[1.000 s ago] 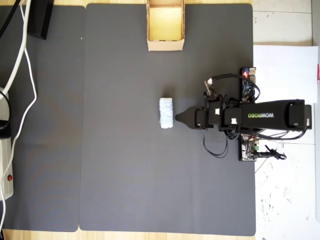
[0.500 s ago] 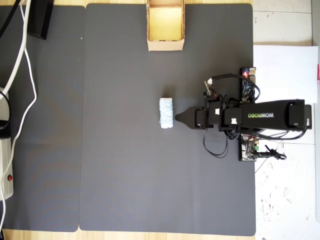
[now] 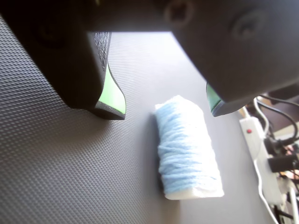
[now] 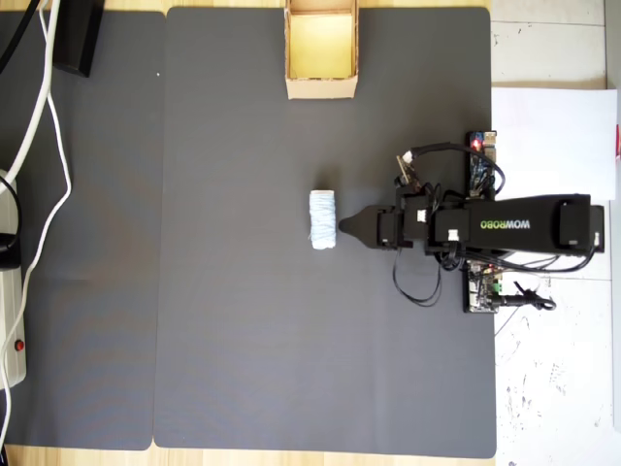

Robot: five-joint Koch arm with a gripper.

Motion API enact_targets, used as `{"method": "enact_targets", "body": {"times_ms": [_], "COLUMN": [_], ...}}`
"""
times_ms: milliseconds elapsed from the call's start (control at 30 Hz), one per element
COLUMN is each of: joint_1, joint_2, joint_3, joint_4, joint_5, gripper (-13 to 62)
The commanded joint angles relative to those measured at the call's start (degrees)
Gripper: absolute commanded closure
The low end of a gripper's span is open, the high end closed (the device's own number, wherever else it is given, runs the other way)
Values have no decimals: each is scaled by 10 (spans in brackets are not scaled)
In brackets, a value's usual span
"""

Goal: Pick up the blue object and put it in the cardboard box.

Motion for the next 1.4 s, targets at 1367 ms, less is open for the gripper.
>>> {"method": "enact_targets", "body": {"times_ms": [1367], "joint_1": [14], "joint_2": [-246], "joint_3": [-472], "joint_4": [448], "joint_5": [60], "gripper": [160]}}
